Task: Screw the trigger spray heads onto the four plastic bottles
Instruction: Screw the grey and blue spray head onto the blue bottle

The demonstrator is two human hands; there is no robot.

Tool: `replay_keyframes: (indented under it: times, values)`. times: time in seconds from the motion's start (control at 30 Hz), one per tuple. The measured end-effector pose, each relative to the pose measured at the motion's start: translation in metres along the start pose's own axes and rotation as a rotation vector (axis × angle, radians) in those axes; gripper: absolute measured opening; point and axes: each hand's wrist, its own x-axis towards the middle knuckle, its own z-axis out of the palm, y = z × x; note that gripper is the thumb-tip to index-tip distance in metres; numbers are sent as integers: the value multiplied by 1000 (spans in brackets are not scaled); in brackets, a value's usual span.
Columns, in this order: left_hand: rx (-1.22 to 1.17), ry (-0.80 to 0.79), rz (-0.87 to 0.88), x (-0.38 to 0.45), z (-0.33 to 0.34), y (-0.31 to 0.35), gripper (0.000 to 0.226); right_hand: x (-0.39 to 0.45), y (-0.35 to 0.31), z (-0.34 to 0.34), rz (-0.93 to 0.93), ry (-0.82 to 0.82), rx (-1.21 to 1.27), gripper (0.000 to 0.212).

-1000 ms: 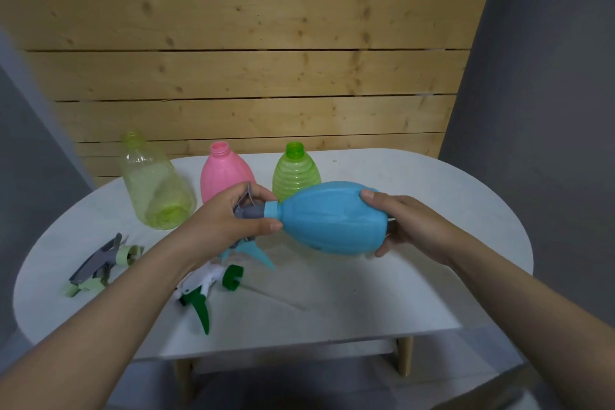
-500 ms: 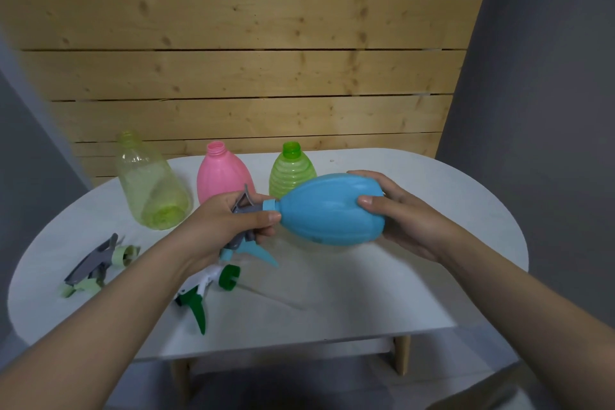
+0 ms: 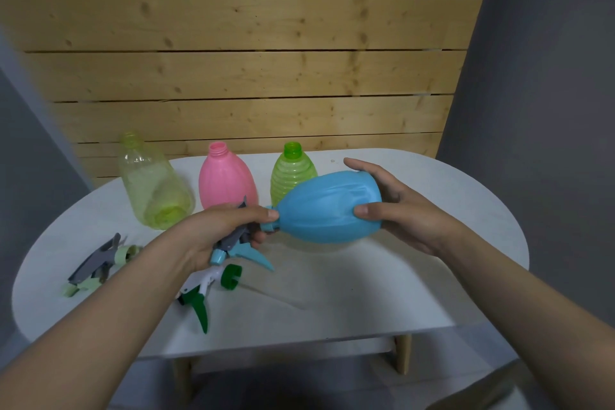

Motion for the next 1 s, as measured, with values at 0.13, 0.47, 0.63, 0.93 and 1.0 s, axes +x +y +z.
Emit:
replay_keyframes:
  times: [0.13,0.47,0.63,0.93,1.0]
  values:
    - [-171,-11,-62,-1,0,-2,24,0,0,-5,-2,-20,4,74]
    - [145,-30,228,2,3,-9,38,1,5,-9,73,64,-124,54]
    - [260,-10,333,-2,8,-9,45,-4,2,-5,147,92,-338,55]
    - [203,66,288,5,5,-12,37,-1,2,-15,219,-93,-19,43]
    - [192,79,292,6,3,-12,35,-2,-1,-18,188,-76,-21,59]
